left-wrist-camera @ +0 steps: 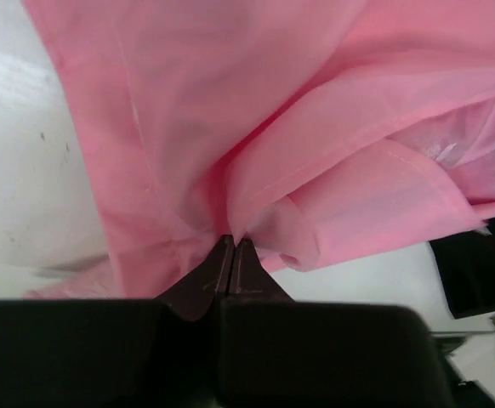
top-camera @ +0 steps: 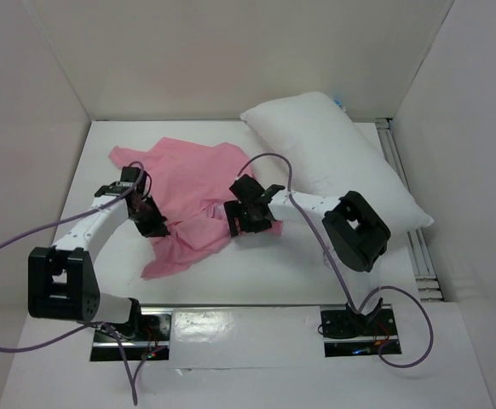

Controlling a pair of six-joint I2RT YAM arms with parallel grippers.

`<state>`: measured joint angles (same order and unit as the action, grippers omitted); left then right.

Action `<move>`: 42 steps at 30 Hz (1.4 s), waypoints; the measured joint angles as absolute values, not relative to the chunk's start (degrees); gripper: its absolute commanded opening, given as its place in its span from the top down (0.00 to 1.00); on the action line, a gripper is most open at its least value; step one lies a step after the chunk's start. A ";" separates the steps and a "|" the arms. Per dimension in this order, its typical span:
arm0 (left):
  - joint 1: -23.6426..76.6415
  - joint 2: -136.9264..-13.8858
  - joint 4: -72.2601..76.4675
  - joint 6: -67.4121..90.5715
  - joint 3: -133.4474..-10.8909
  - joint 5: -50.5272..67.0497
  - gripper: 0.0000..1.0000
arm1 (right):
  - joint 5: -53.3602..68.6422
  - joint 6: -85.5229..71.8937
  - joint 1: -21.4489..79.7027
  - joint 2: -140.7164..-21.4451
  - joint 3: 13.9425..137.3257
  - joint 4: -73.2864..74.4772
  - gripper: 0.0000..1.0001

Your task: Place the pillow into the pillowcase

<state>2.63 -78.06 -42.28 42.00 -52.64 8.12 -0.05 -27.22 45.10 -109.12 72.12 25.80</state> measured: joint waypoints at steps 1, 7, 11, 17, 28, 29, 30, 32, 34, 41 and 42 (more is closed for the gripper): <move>2.81 -79.35 -42.15 42.15 -53.39 8.16 1.00 | -1.63 -27.59 45.01 -109.14 72.12 25.89 0.18; 3.18 -85.86 -41.67 41.74 -61.04 7.05 1.00 | -11.05 -28.67 43.55 -109.10 72.31 26.68 0.18; 3.07 -87.50 -41.71 41.76 -65.95 4.95 1.00 | -13.47 -28.71 41.78 -109.06 72.16 26.48 0.23; 2.33 -92.23 -41.85 41.52 -74.08 4.10 1.00 | -12.64 -29.04 39.99 -109.12 71.07 24.53 0.82; -0.08 -94.67 -44.82 40.45 -88.27 4.89 1.00 | -10.24 -24.32 39.51 -98.35 75.07 26.96 1.00; -0.73 -94.56 -45.01 40.45 -89.38 4.99 1.00 | -10.09 -23.83 39.38 -94.94 75.29 27.68 1.00; -1.19 -94.26 -45.01 40.45 -89.86 5.08 1.00 | -9.89 -23.22 39.22 -91.24 75.72 28.58 1.00; -1.89 -93.10 -45.32 40.45 -89.78 5.28 1.00 | -9.32 -22.55 38.87 -84.29 76.14 29.45 1.00; -2.17 -90.41 -45.54 40.53 -87.18 6.68 1.00 | -8.51 -22.31 38.63 -78.61 75.81 30.26 1.00; -1.52 -78.96 -47.44 39.11 -70.76 9.87 0.04 | -3.33 -21.08 31.97 -74.72 69.28 39.77 0.30; -1.69 -79.02 -48.07 38.87 -70.15 9.74 0.03 | -3.42 -20.95 30.61 -76.12 69.45 41.04 0.27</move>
<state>-1.69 -79.02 -48.07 38.87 -70.15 9.74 -3.42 -20.95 30.61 -76.12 69.45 41.04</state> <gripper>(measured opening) 0.939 0.683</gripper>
